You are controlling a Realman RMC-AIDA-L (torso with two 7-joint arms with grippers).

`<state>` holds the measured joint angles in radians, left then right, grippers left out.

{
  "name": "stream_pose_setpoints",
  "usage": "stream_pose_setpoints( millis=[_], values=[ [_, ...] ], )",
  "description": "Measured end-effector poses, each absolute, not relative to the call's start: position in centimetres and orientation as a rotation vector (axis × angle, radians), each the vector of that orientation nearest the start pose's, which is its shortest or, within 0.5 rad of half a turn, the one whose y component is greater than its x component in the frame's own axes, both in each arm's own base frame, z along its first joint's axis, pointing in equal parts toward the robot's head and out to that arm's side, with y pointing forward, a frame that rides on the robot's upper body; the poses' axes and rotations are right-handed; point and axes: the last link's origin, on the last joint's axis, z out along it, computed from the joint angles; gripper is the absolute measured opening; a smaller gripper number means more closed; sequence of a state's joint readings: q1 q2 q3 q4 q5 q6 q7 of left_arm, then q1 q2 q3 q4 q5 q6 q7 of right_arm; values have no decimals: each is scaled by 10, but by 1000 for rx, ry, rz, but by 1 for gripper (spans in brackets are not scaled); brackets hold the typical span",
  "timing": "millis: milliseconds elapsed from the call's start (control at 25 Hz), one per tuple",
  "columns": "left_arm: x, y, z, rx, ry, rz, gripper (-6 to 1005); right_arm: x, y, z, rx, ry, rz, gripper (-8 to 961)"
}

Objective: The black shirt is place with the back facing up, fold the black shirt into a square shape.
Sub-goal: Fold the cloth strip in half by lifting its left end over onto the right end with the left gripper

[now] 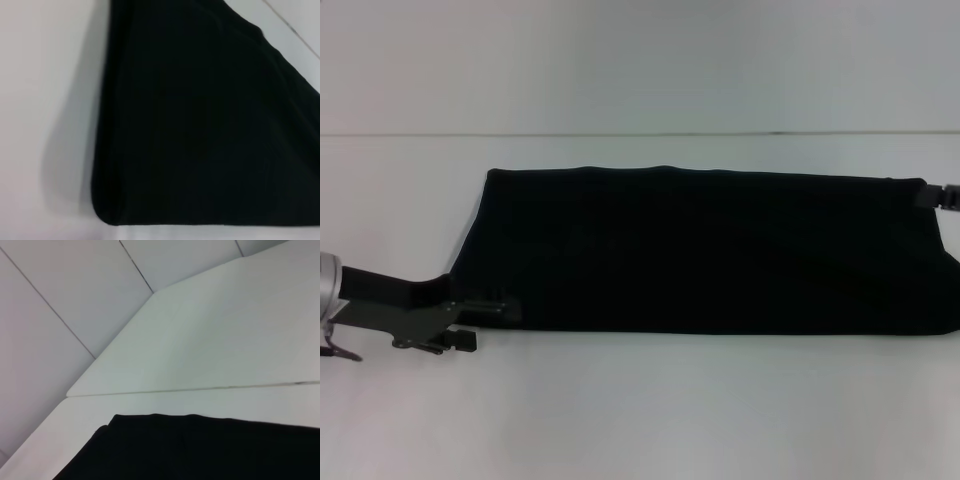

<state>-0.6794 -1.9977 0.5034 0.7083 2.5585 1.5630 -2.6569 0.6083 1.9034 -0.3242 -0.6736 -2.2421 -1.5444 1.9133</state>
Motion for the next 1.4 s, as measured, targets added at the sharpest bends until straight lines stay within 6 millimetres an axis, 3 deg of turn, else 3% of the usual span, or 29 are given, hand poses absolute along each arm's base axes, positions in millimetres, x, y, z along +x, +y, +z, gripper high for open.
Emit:
stream_pose_setpoints(
  millis=[280, 720, 1400],
  values=[
    [-303, 357, 35, 2054, 2618, 354, 893, 297, 378, 103, -2300, 1241, 671, 934],
    [-313, 357, 34, 1822, 2757, 487, 894, 295, 382, 103, -2295, 1224, 675, 935],
    [-319, 359, 30, 1707, 2844, 517, 891, 295, 383, 103, -2283, 1219, 676, 930]
  ],
)
